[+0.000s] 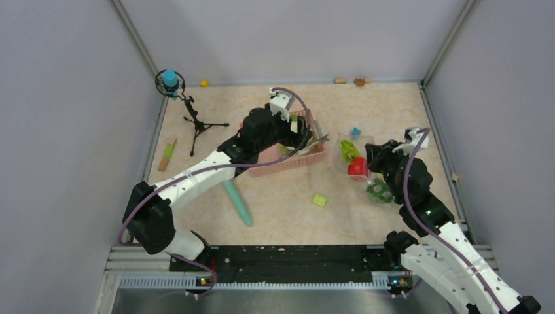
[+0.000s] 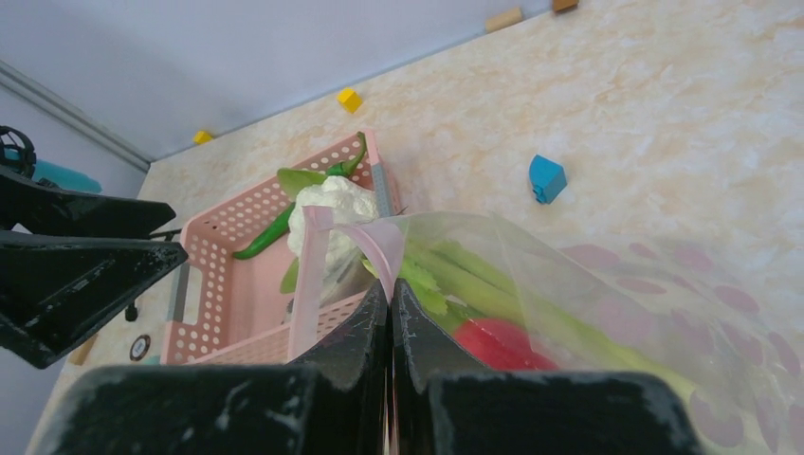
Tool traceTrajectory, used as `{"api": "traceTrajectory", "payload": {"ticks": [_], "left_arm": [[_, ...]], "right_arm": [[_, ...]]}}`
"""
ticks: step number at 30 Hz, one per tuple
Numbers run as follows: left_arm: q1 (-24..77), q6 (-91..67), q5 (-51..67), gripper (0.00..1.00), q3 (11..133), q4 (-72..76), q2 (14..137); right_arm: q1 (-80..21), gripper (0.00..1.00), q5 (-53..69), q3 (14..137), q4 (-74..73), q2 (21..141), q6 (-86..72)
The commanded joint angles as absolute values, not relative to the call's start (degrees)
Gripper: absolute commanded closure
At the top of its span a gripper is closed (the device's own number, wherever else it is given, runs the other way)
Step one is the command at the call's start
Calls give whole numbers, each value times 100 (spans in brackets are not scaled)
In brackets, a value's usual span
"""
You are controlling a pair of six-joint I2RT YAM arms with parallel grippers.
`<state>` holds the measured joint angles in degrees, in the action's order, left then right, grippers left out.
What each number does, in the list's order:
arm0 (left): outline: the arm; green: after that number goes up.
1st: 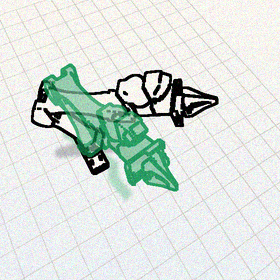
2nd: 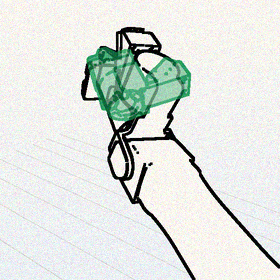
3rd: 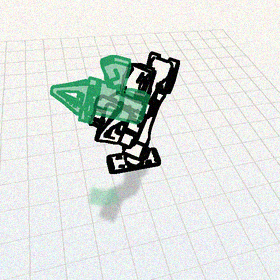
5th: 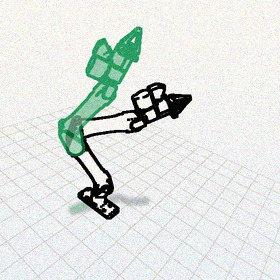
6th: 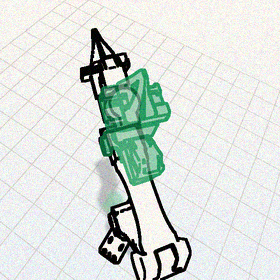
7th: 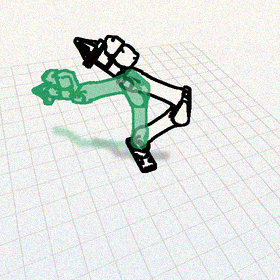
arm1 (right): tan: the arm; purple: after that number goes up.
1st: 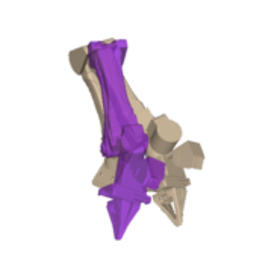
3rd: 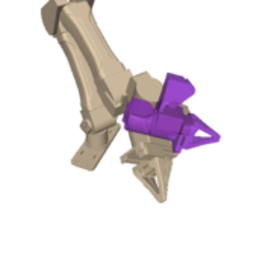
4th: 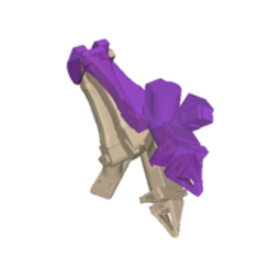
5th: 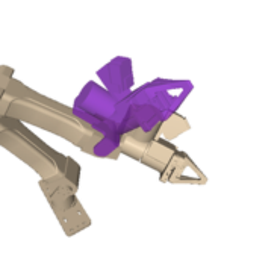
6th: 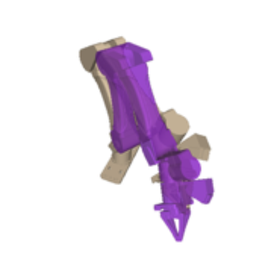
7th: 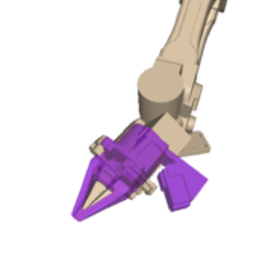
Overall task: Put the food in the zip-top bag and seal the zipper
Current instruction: Pick up the fake fish from the bin.
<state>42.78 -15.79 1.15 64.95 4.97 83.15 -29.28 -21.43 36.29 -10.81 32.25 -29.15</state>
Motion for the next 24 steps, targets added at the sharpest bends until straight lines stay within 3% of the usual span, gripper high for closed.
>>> {"api": "traceTrajectory", "payload": {"ticks": [1, 10, 24], "left_arm": [[3953, -566, 1260, 6, 6306, 639, 8585], [3675, 1080, 2497, 6, 7073, -76, 9737], [3687, 800, 2432, 14, 7795, 315, 10664]], "right_arm": [[-2883, 100, -2326, 3759, -963, 3166, -2910], [-2881, 100, -2340, 3758, -975, 3161, -2904], [-2882, 100, -2412, 3762, -971, 3252, -2869]]}}
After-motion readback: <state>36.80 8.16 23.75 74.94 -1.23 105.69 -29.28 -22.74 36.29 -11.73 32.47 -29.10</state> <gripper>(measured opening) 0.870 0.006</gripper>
